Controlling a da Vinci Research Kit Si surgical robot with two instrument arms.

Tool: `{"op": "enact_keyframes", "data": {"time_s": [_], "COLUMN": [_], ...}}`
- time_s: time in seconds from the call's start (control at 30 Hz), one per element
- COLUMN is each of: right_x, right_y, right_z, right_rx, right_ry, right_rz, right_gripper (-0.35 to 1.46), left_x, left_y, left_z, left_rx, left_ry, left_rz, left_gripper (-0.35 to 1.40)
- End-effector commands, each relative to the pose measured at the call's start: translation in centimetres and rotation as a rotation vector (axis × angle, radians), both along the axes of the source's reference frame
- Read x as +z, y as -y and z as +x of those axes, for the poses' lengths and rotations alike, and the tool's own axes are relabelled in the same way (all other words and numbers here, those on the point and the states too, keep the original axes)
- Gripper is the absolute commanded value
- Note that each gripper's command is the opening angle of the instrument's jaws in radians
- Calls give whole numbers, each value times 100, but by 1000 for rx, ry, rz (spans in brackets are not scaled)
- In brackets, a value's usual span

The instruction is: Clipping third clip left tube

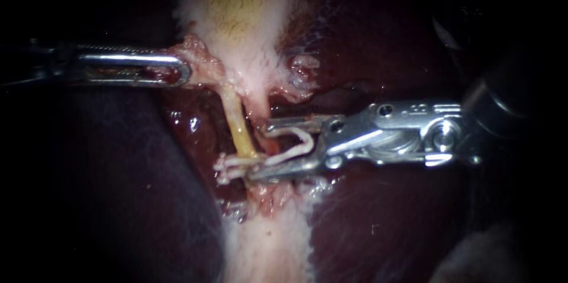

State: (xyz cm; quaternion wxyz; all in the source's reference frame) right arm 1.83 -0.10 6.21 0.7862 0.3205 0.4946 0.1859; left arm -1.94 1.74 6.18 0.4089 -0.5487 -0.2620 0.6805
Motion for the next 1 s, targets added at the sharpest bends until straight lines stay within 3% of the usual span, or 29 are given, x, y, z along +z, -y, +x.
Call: {"op": "enact_keyframes", "data": {"time_s": [0.03,0.5,0.67,1.0], "right_x": [4,40,42,41], "right_y": [0,-25,-36,-38], "right_z": [2,19,28,48], "right_rx": [-1,7,35,67], "right_ry": [0,9,25,-49], "right_rz": [4,2,0,14], "right_gripper": [49,50,50,50], "left_x": [-2,-6,-6,-6], "left_y": [0,3,3,3], "left_z": [0,-2,-2,-2], "left_rx": [1,3,3,3], "left_ry": [1,3,3,3], "left_rz": [0,1,1,1], "left_gripper": [-35,-35,-35,-35]}}
